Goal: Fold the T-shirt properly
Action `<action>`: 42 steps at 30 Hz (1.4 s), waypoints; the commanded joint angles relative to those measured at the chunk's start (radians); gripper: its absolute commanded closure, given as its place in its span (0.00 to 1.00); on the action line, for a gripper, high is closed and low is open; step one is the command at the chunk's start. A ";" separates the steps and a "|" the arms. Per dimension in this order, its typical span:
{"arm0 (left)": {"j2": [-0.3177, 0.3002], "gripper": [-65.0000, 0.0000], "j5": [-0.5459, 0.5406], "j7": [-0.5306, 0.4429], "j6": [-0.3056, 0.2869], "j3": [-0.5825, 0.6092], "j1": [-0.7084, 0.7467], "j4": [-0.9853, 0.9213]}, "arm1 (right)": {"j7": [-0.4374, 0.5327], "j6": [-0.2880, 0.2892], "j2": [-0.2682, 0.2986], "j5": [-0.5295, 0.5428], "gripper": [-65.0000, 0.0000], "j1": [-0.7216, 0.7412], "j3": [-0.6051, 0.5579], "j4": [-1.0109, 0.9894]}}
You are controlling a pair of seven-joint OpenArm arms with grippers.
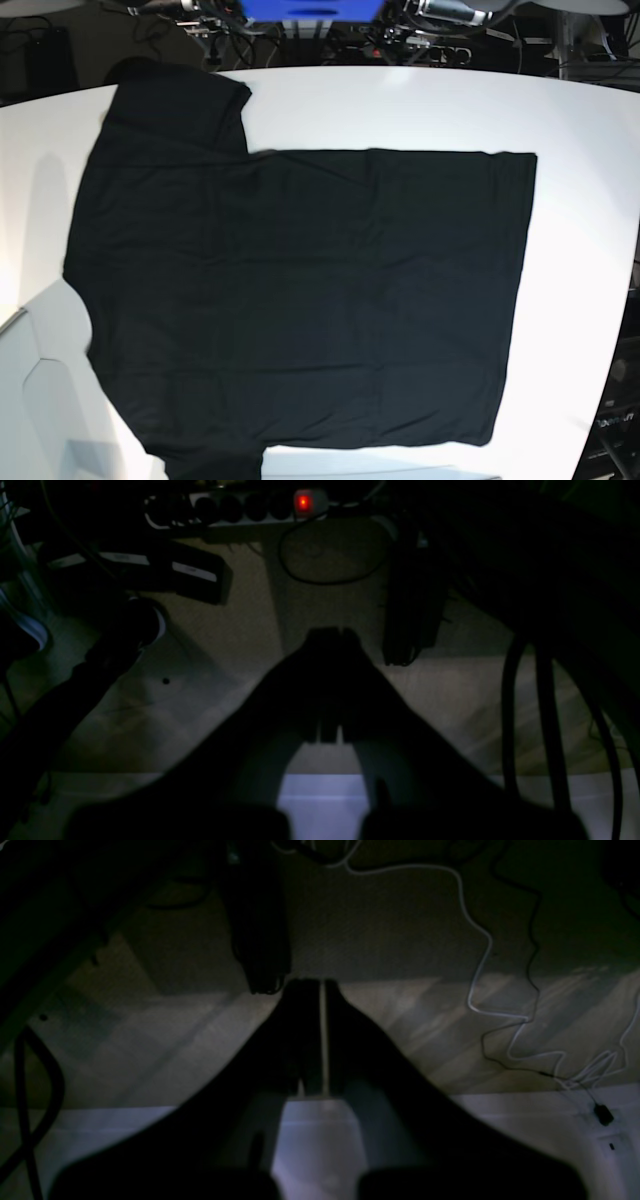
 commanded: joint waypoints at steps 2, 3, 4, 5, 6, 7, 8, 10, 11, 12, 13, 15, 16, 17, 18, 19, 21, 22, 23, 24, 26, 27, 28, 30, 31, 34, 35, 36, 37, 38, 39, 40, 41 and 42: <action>-0.003 1.00 -0.001 0.001 0.011 -0.001 -0.001 0.002 | -0.006 0.025 0.001 0.001 1.00 -0.003 -0.003 -0.001; -0.003 1.00 -0.001 0.001 0.011 -0.001 -0.001 0.002 | -0.006 0.025 0.001 0.001 1.00 -0.003 -0.003 -0.001; -0.003 1.00 -0.001 0.001 0.011 -0.001 -0.001 0.002 | -0.006 0.025 0.001 0.001 1.00 -0.003 -0.003 -0.001; -0.003 1.00 -0.001 0.001 0.011 -0.001 -0.001 0.002 | -0.006 0.025 0.001 0.001 1.00 -0.003 -0.003 -0.001; -0.003 1.00 -0.001 0.001 0.011 -0.001 -0.001 0.002 | -0.006 0.025 0.001 0.001 1.00 -0.003 -0.003 -0.001; -0.003 1.00 -0.001 0.001 0.011 -0.001 -0.001 0.002 | -0.006 0.025 0.001 0.001 1.00 -0.003 -0.003 -0.001; -0.003 1.00 -0.001 0.001 0.011 -0.001 -0.001 0.002 | -0.006 0.025 0.001 0.001 1.00 -0.003 -0.003 -0.001; -0.003 1.00 -0.001 0.001 0.011 -0.001 -0.001 0.002 | -0.006 0.025 0.001 0.001 1.00 -0.003 -0.004 -0.001; -0.003 1.00 -0.001 0.001 0.011 -0.001 -0.001 0.002 | -0.006 0.025 0.001 0.001 1.00 -0.003 -0.004 -0.001; -0.003 1.00 -0.001 0.001 0.011 -0.001 -0.002 0.002 | -0.006 0.025 0.001 0.001 1.00 -0.003 -0.004 -0.001; -0.003 1.00 -0.001 0.001 0.011 -0.001 -0.002 0.002 | -0.006 0.025 0.001 0.001 1.00 -0.003 -0.004 -0.001; -0.003 1.00 -0.001 0.001 0.011 -0.001 -0.002 0.002 | -0.005 0.025 0.001 0.001 1.00 -0.003 -0.004 -0.001; -0.003 1.00 -0.001 -0.001 0.011 -0.001 -0.002 0.002 | -0.005 0.025 0.001 0.001 1.00 -0.003 -0.004 -0.001; -0.003 1.00 -0.001 -0.001 0.011 -0.001 -0.002 0.002 | -0.003 0.025 0.001 0.001 1.00 -0.003 -0.004 -0.001; -0.003 1.00 -0.001 -0.001 0.011 -0.001 -0.002 0.002 | -0.003 0.025 0.003 0.001 1.00 -0.003 -0.004 -0.001; -0.003 1.00 -0.001 -0.001 0.011 -0.001 -0.002 0.002 | -0.003 0.025 0.007 0.001 1.00 -0.003 -0.004 -0.001; -0.003 1.00 -0.001 -0.001 0.011 -0.001 -0.002 0.002 | -0.003 0.025 0.009 0.001 1.00 -0.003 -0.004 0.001; -0.003 1.00 -0.001 -0.001 0.011 -0.001 -0.002 0.002 | -0.003 0.025 0.009 0.001 1.00 -0.003 -0.004 0.001; -0.003 1.00 -0.001 -0.001 0.011 -0.001 -0.002 0.002 | -0.003 0.025 0.009 0.001 1.00 -0.003 -0.004 0.001; -0.003 1.00 -0.001 -0.001 0.011 -0.001 -0.002 0.002 | -0.003 0.025 0.009 0.001 1.00 -0.003 -0.004 0.001; -0.003 1.00 -0.001 -0.001 0.011 -0.001 -0.004 0.002 | -0.003 0.025 0.009 0.001 1.00 -0.003 -0.004 0.001; -0.003 1.00 -0.001 -0.001 0.011 -0.001 -0.004 0.002 | -0.003 0.025 0.009 0.001 1.00 -0.003 -0.004 0.001; -0.003 1.00 -0.001 -0.001 0.011 -0.001 -0.004 0.002 | -0.003 0.025 0.009 0.001 1.00 -0.004 -0.004 0.001; -0.003 1.00 -0.001 -0.001 0.011 -0.001 -0.004 0.002 | -0.002 0.025 0.009 0.001 1.00 -0.014 -0.004 0.001; -0.003 1.00 -0.001 -0.001 0.011 -0.001 -0.004 0.002 | -0.002 0.025 0.009 0.001 1.00 -0.014 -0.004 0.001; -0.003 1.00 -0.001 -0.001 0.011 -0.001 -0.002 0.002 | -0.002 0.025 0.009 0.001 1.00 -0.015 -0.004 0.001; -0.003 1.00 -0.001 -0.001 0.011 -0.001 -0.002 0.002 | -0.002 0.025 0.009 0.001 1.00 -0.015 -0.004 0.001; -0.003 1.00 -0.001 -0.001 0.011 -0.001 -0.002 0.002 | -0.002 0.025 0.009 0.001 1.00 -0.015 -0.004 0.001; -0.003 1.00 -0.001 -0.001 0.011 -0.001 -0.002 0.002 | -0.002 0.025 0.009 0.001 1.00 -0.015 -0.004 0.001; -0.003 1.00 -0.001 -0.001 0.011 -0.001 -0.002 0.002 | -0.002 0.025 0.009 0.001 1.00 -0.015 -0.004 0.001; -0.003 1.00 -0.001 -0.001 0.011 -0.001 -0.001 0.002 | -0.002 0.025 0.009 0.001 1.00 -0.015 -0.004 0.001; -0.003 1.00 -0.001 -0.001 0.011 -0.001 -0.001 0.002 | -0.002 0.025 0.009 0.001 1.00 -0.015 -0.004 0.001; -0.003 1.00 -0.001 -0.001 0.011 -0.001 -0.001 0.002 | -0.002 0.025 0.009 0.001 1.00 -0.017 -0.004 0.001; -0.003 1.00 -0.001 -0.001 0.011 -0.001 0.001 0.002 | 0.000 0.025 0.009 0.001 1.00 -0.017 -0.004 0.001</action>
